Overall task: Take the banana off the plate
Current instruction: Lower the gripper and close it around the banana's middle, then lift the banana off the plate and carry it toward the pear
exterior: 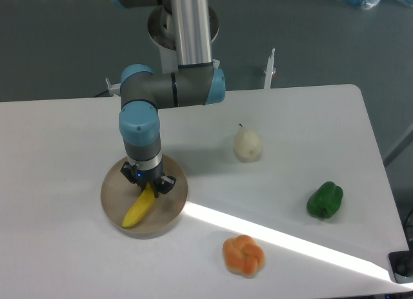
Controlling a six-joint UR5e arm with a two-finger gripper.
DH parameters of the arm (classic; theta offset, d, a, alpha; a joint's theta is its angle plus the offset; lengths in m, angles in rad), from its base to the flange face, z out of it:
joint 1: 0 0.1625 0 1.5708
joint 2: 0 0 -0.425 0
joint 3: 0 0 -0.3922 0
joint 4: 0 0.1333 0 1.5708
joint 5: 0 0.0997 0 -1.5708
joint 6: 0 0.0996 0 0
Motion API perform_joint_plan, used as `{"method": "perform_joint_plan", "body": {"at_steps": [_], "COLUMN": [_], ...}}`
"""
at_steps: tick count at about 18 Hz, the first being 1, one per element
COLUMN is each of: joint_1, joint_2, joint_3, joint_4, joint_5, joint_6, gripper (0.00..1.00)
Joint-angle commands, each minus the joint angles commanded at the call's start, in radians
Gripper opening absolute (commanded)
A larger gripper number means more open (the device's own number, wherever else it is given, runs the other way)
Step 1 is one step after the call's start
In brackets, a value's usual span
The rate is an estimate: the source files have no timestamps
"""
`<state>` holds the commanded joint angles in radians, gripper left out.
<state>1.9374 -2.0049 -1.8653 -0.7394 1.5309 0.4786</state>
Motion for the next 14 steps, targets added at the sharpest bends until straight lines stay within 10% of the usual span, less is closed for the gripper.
{"method": "perform_joint_plan", "body": {"at_steps": [7,14], "joint_1": [0.095,0.345], "joint_2": [0.113,0.152], "joint_3": [0.014,0.087], "joint_4": [-0.044,-0.133], "joint_5": [0.006,0.006], "joint_6": [0.139,0.496], "gripper": [0.29,0.29]}}
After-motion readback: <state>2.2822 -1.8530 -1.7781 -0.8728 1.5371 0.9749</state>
